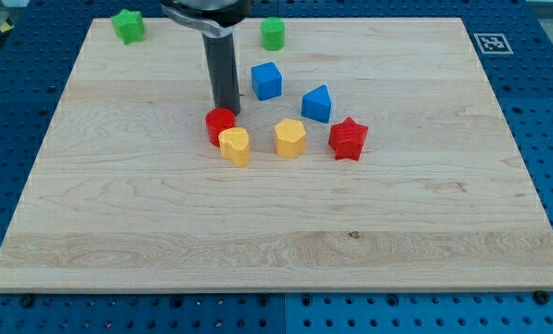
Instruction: Move the red star towards the bottom right
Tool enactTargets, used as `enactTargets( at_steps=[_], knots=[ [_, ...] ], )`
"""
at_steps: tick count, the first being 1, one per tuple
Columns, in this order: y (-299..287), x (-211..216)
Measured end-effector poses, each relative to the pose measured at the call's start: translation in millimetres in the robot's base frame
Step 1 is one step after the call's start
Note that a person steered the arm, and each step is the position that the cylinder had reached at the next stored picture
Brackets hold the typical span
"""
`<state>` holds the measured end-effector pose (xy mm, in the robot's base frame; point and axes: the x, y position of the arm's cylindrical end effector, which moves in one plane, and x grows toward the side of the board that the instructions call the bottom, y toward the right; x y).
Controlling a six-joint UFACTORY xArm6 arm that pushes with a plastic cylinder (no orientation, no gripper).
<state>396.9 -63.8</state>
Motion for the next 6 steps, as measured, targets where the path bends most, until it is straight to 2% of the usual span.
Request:
enactTargets(
  at_steps=[2, 3, 4, 6],
  knots=[
    [101.6, 8.9],
    [137.1, 40.3],
    [164.4, 61.1],
    [167.3, 102.5]
  ],
)
